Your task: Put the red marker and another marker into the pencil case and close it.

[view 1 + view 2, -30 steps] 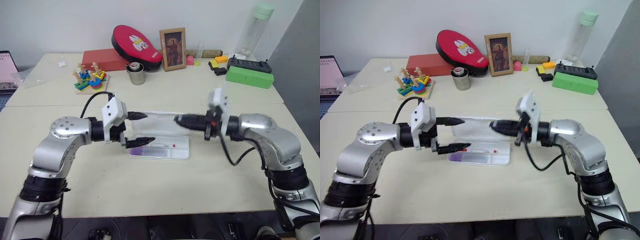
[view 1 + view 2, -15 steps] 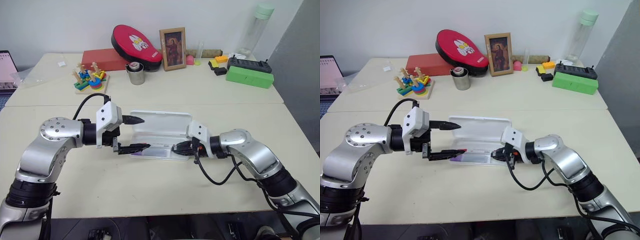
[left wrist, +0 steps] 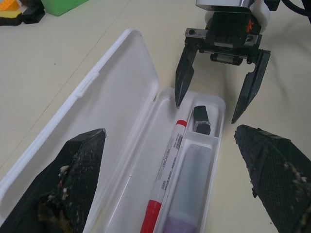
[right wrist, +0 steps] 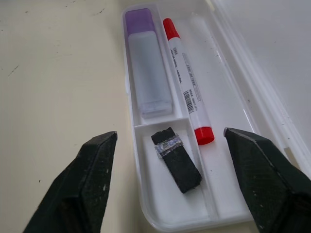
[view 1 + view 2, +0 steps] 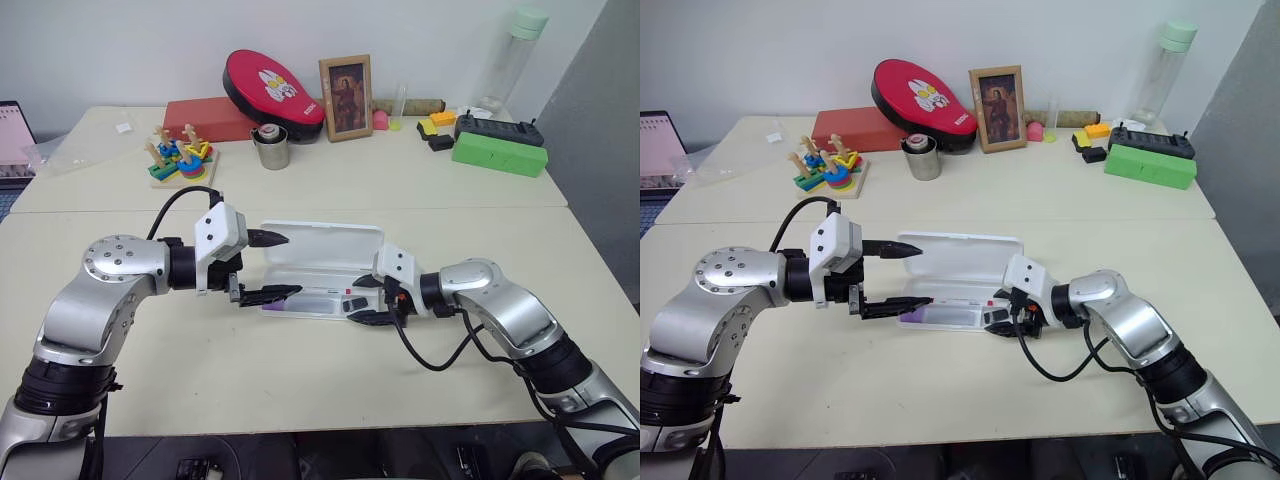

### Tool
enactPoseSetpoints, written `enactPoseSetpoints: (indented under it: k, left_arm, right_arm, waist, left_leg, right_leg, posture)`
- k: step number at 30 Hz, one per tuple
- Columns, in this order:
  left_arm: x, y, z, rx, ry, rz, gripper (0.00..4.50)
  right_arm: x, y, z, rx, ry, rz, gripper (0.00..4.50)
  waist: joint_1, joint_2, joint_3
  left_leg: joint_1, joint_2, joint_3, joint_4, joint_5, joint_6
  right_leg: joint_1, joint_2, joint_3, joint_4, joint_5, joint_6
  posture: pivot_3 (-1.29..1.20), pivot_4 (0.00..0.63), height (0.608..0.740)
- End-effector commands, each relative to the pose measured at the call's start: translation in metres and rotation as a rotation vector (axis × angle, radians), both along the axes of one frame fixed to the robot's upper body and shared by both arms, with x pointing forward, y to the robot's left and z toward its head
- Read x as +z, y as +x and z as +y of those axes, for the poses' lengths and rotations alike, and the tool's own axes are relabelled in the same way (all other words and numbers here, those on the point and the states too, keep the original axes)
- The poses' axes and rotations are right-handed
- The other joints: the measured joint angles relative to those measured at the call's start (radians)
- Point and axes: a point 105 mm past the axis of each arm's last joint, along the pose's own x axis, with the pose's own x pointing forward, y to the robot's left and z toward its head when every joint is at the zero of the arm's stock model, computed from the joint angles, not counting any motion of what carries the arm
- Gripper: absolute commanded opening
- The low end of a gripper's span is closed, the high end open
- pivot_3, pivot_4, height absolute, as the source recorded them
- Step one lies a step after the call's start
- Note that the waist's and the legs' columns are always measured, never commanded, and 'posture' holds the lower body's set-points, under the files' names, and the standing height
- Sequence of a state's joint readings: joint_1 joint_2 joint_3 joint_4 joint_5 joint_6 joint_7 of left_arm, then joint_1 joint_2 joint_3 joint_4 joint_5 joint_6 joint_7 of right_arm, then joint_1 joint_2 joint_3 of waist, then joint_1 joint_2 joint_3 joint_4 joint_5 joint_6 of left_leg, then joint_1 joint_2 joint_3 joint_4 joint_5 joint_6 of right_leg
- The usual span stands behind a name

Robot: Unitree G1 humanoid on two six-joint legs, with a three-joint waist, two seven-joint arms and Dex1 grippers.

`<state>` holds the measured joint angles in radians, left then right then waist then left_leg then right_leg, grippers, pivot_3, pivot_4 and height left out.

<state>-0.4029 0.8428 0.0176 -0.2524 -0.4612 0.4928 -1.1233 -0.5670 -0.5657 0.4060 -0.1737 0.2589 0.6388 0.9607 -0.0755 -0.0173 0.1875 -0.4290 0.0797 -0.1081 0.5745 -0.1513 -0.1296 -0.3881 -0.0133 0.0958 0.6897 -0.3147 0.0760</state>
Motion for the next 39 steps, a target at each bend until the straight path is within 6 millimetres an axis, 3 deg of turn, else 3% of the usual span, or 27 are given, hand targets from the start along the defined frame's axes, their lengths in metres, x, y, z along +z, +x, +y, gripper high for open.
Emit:
enactPoseSetpoints:
  k: [1, 3, 6, 7, 11, 15, 22, 28, 33, 39]
  left_arm:
    - [0.023, -0.001, 0.003, 0.049, -0.072, -0.074, 4.50]
    - [0.038, 0.002, 0.010, 0.118, -0.157, -0.106, 4.50]
    - [0.057, 0.003, 0.025, 0.212, -0.282, -0.124, 4.50]
    - [0.061, 0.003, 0.031, 0.247, -0.311, -0.133, 4.50]
    - [0.073, -0.003, 0.039, 0.296, -0.379, -0.149, 4.50]
    - [0.073, -0.010, 0.041, 0.311, -0.375, -0.145, 4.50]
    - [0.070, -0.023, 0.035, 0.267, -0.378, -0.112, 4.50]
    - [0.061, -0.035, 0.034, 0.220, -0.323, -0.057, 4.50]
    - [0.040, -0.037, 0.034, 0.203, -0.207, 0.000, 4.50]
    - [0.025, -0.038, 0.036, 0.174, -0.135, 0.045, 4.50]
  right_arm:
    - [0.058, -0.010, 0.012, 0.079, 0.234, -0.059, 4.46]
    - [0.094, -0.007, 0.014, 0.079, 0.383, -0.094, 4.34]
    - [0.131, 0.027, 0.009, -0.094, 0.517, -0.143, 3.88]
    - [0.135, 0.040, 0.008, -0.155, 0.509, -0.161, 3.47]
    - [0.137, 0.086, 0.006, -0.373, 0.428, -0.182, 2.53]
    - [0.127, 0.102, 0.018, -0.408, 0.325, -0.187, 1.60]
    - [0.087, 0.075, 0.045, -0.191, 0.146, -0.162, 0.05]
    - [0.068, 0.043, 0.050, -0.033, 0.055, -0.160, 0.05]
    - [0.047, 0.009, 0.051, 0.121, -0.012, -0.135, 0.05]
    - [0.000, 0.008, 0.042, 0.098, -0.173, -0.110, 0.05]
  waist:
    - [0.000, 0.000, 0.000]
    - [-0.001, 0.000, 0.000]
    - [-0.009, 0.000, 0.000]
    - [-0.009, 0.000, 0.000]
    - [-0.006, -0.001, 0.000]
    - [-0.005, -0.001, 0.000]
    - [-0.007, -0.001, 0.000]
    - [-0.007, -0.001, 0.000]
    - [-0.007, -0.001, 0.000]
    - [-0.007, -0.001, 0.000]
  left_leg:
    - [0.000, 0.000, 0.000, 0.000, 0.000, 0.000]
    - [0.000, 0.000, 0.000, 0.000, 0.000, 0.000]
    - [0.000, 0.000, 0.000, 0.000, 0.000, 0.000]
    - [0.001, 0.000, 0.000, 0.001, 0.000, 0.000]
    - [0.002, 0.000, 0.000, 0.000, 0.000, 0.000]
    - [0.001, 0.000, 0.000, 0.000, 0.000, 0.000]
    - [0.001, 0.000, 0.000, -0.001, 0.000, 0.000]
    - [0.002, 0.000, 0.000, -0.001, 0.000, 0.000]
    - [0.002, 0.000, 0.000, -0.001, 0.000, 0.000]
    - [0.002, 0.000, 0.000, -0.001, 0.000, 0.000]
  right_leg:
    - [0.000, 0.000, 0.000, 0.000, 0.000, 0.000]
    - [0.000, 0.000, 0.000, 0.000, 0.000, 0.000]
    - [0.000, 0.000, 0.000, 0.002, 0.001, -0.001]
    - [0.000, 0.000, 0.000, 0.003, 0.001, -0.001]
    - [0.001, 0.000, 0.000, 0.004, 0.001, -0.002]
    - [-0.001, 0.000, 0.000, 0.003, 0.002, -0.004]
    - [-0.001, 0.000, 0.000, 0.004, 0.002, -0.005]
    - [-0.001, 0.000, 0.000, 0.004, 0.001, -0.003]
    - [-0.001, 0.000, 0.000, 0.004, 0.000, -0.002]
    - [-0.001, 0.000, 0.000, 0.004, -0.001, -0.002]
  posture:
    - [0.00, 0.150, 0.740]
    - [0.00, 0.150, 0.740]
    - [0.00, 0.150, 0.740]
    - [0.00, 0.150, 0.740]
    - [0.00, 0.150, 0.740]
    - [0.00, 0.150, 0.740]
    - [0.00, 0.150, 0.740]
    - [0.00, 0.150, 0.740]
    - [0.00, 0.150, 0.740]
    - [0.00, 0.150, 0.740]
